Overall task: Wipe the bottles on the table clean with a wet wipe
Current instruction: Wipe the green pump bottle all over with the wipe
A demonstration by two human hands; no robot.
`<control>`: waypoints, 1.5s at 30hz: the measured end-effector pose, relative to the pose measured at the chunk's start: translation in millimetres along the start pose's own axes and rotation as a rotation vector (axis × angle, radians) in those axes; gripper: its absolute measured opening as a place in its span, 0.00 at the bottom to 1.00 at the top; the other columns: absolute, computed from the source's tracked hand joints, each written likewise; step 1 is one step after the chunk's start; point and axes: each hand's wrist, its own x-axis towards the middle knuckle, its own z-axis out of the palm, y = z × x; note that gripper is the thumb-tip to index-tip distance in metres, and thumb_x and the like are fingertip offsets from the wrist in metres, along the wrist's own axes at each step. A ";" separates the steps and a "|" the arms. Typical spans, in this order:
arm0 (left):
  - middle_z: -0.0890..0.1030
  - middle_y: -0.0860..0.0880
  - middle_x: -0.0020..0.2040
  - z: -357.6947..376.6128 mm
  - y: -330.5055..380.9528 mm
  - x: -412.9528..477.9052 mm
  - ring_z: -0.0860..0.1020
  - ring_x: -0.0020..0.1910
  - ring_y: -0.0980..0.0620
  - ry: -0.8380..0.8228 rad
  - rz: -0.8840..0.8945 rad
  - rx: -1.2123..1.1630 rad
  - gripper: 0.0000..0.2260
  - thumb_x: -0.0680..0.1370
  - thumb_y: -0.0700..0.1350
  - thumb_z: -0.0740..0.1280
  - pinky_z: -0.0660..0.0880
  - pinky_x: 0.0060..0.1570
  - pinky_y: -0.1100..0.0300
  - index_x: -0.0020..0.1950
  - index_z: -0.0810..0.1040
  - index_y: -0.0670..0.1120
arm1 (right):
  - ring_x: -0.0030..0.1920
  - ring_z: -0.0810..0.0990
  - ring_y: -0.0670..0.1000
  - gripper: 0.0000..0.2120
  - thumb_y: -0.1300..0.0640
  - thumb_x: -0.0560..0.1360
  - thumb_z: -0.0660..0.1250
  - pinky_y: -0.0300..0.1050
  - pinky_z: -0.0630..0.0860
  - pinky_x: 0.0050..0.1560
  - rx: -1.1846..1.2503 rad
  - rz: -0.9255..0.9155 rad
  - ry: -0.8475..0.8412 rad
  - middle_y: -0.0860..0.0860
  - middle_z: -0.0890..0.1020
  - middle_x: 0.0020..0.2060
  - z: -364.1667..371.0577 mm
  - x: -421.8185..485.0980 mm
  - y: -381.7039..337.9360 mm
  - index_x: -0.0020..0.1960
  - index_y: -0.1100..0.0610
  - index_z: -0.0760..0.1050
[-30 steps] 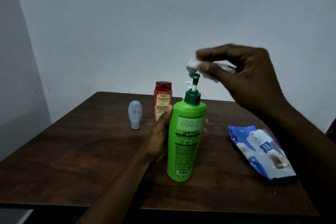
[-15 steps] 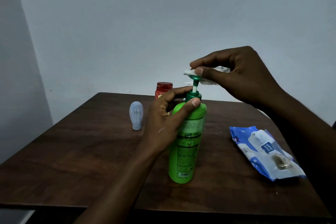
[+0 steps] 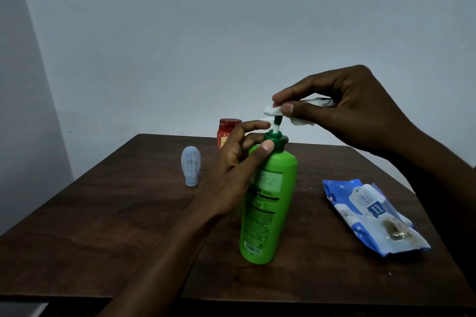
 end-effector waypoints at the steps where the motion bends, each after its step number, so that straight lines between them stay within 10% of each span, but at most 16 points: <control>1: 0.83 0.45 0.60 2.5 0.7 0.0 0.81 0.62 0.48 0.001 -0.001 -0.007 0.15 0.79 0.49 0.68 0.77 0.62 0.49 0.64 0.73 0.49 | 0.48 0.84 0.38 0.06 0.54 0.74 0.75 0.36 0.79 0.52 0.001 0.008 0.006 0.41 0.87 0.44 0.0 0.8 1.3 0.50 0.49 0.86; 9: 0.86 0.52 0.50 14.0 7.5 3.1 0.84 0.52 0.57 0.185 0.056 0.134 0.12 0.73 0.45 0.77 0.80 0.50 0.57 0.51 0.77 0.51 | 0.48 0.85 0.40 0.05 0.58 0.74 0.75 0.30 0.77 0.51 0.064 0.176 0.043 0.44 0.88 0.42 2.8 12.3 22.6 0.49 0.50 0.86; 21: 0.85 0.52 0.53 -1.8 1.3 8.9 0.83 0.56 0.49 0.083 0.030 0.132 0.11 0.72 0.56 0.73 0.80 0.58 0.47 0.54 0.83 0.61 | 0.57 0.83 0.57 0.23 0.70 0.72 0.52 0.48 0.79 0.61 1.200 0.598 -0.042 0.62 0.83 0.59 20.3 5.5 29.6 0.62 0.67 0.77; 29: 0.86 0.50 0.53 -1.7 -1.1 11.5 0.83 0.54 0.50 0.061 0.043 0.109 0.10 0.72 0.55 0.73 0.80 0.57 0.49 0.53 0.84 0.61 | 0.63 0.81 0.58 0.32 0.75 0.63 0.58 0.47 0.74 0.65 1.240 0.735 -0.123 0.62 0.80 0.63 0.6 13.4 30.0 0.67 0.65 0.75; 34: 0.86 0.51 0.53 -2.0 0.0 10.5 0.83 0.54 0.51 0.049 0.046 0.111 0.10 0.73 0.54 0.72 0.80 0.57 0.50 0.54 0.84 0.60 | 0.53 0.85 0.59 0.35 0.79 0.55 0.65 0.45 0.84 0.49 1.504 0.815 -0.113 0.63 0.81 0.59 1.0 6.1 35.9 0.63 0.69 0.77; 45: 0.86 0.51 0.55 -3.4 0.0 10.4 0.83 0.56 0.50 0.033 0.036 0.105 0.11 0.74 0.54 0.72 0.79 0.59 0.47 0.55 0.84 0.60 | 0.59 0.82 0.53 0.23 0.74 0.74 0.58 0.43 0.81 0.57 0.943 0.473 -0.034 0.58 0.83 0.59 0.0 4.1 25.1 0.66 0.62 0.76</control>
